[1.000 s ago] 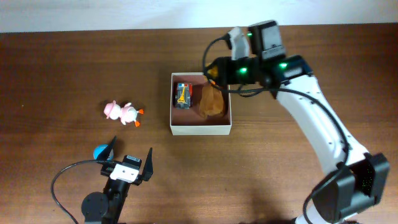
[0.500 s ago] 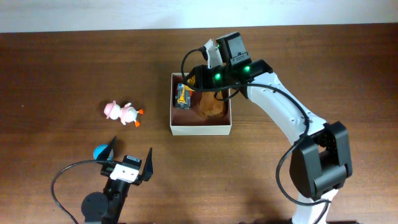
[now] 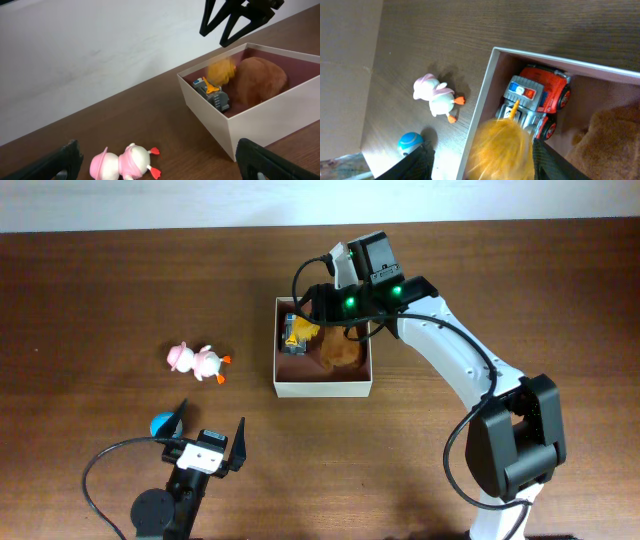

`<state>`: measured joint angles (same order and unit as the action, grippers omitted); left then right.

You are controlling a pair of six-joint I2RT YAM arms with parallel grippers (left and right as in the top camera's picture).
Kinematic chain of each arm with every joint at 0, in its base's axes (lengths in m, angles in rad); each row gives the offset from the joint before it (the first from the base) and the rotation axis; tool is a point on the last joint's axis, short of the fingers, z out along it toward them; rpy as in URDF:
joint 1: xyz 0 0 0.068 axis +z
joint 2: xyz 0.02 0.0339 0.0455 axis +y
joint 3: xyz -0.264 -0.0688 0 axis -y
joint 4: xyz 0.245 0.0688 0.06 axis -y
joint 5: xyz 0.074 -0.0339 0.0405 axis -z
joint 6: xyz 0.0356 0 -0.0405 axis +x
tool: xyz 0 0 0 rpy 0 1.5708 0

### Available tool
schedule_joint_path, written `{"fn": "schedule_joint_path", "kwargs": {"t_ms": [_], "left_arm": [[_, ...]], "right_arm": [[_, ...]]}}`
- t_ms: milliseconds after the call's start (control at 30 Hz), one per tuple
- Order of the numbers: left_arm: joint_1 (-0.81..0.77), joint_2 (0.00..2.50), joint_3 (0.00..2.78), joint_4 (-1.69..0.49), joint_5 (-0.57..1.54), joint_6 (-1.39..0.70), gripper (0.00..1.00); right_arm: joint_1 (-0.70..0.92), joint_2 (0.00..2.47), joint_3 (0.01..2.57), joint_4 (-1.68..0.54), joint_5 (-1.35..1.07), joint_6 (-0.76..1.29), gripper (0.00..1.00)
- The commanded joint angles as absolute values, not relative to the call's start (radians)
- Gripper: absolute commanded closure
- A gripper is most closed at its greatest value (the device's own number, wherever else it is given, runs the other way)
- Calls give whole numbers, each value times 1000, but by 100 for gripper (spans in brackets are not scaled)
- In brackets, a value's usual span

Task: Pack container
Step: 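Drop the yellow toy into the box and retract the right arm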

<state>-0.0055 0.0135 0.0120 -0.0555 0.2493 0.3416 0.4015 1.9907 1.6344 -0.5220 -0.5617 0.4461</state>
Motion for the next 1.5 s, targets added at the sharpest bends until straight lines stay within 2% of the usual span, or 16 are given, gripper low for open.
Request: {"fn": "schedule_joint_path", "kwargs": {"t_ms": [0,333,467,633,733,867,1000,1067,1233,1467], "left_arm": [[-6,5,9,-61,242,346,0],[-6,5,9,-61,242,346,0],[-6,5,9,-61,242,346,0],[-6,5,9,-61,242,346,0],[-6,5,9,-61,242,346,0],[-6,5,9,-61,242,346,0],[-6,5,9,-61,242,346,0],[-6,5,9,-61,242,346,0],[-6,5,9,-61,242,346,0],[-6,5,9,-59,239,347,0]], "right_arm": [[377,1993,1636,-519,-546,447,39],[353,1993,1636,-519,-553,447,39],[353,1987,1650,-536,-647,426,40],[302,1917,1713,-715,-636,345,40],[208,1851,1754,-890,-504,329,39],[51,1796,1758,-1032,-339,377,28],[-122,1793,1758,-1120,-260,402,8],[-194,1798,1757,-1157,-213,402,2],[-287,1806,1757,-1226,-197,401,1],[-293,1806,1756,-1245,-197,398,1]]}}
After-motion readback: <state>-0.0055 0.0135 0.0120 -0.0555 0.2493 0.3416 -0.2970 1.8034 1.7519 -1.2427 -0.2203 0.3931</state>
